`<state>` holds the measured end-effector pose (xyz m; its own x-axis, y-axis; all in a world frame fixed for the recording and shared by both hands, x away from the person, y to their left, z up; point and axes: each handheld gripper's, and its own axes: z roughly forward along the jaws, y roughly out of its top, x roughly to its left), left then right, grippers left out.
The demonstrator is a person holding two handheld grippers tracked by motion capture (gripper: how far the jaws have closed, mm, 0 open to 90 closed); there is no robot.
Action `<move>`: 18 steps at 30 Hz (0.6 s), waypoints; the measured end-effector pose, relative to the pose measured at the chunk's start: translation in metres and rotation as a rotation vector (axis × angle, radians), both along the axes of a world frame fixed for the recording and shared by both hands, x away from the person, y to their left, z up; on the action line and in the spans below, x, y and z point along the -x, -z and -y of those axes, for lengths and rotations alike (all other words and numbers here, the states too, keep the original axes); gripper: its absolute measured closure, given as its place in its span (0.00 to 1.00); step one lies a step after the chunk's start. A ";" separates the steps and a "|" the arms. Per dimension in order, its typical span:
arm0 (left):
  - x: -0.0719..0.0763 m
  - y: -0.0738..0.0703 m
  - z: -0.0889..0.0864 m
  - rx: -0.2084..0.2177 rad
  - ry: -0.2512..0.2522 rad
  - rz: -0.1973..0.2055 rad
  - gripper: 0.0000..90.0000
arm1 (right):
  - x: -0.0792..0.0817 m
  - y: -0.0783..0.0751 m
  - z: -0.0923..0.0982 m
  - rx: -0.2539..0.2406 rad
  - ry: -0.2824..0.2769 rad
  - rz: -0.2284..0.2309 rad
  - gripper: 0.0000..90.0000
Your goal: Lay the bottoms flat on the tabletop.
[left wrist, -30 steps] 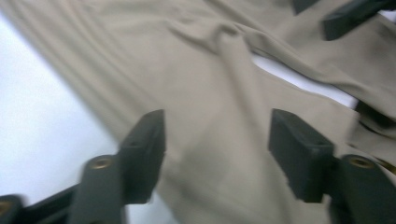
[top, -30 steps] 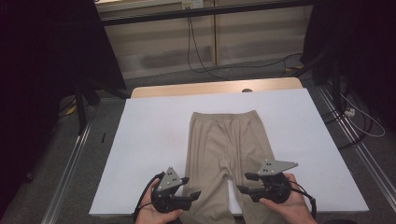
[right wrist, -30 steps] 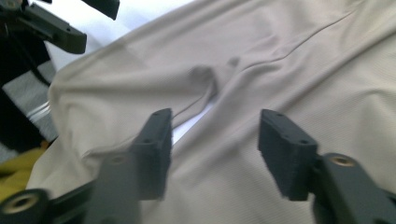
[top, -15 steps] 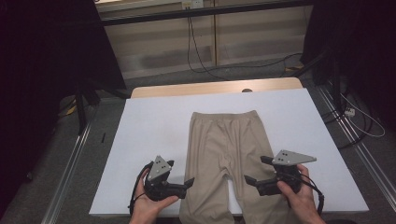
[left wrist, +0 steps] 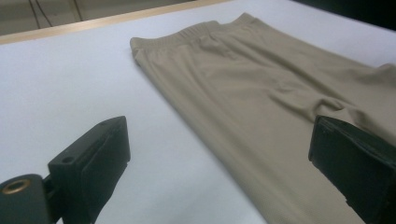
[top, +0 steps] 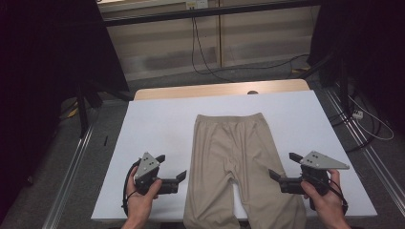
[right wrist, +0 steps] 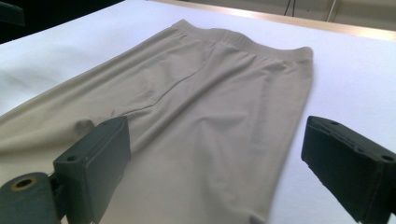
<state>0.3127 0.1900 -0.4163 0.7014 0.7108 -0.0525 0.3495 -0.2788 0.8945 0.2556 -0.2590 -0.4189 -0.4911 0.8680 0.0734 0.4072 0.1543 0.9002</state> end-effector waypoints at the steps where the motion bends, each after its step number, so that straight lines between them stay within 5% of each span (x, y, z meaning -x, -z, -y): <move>1: 0.000 -0.001 -0.002 -0.007 -0.009 0.014 0.06 | 0.001 0.000 0.002 0.003 0.008 0.006 0.09; 7: 0.005 -0.001 -0.012 -0.016 -0.028 0.017 0.06 | 0.010 0.002 0.021 0.031 0.063 0.020 0.09; 18: 0.013 -0.003 -0.030 0.024 -0.097 0.036 0.06 | 0.020 0.011 0.047 -0.003 0.176 0.069 0.09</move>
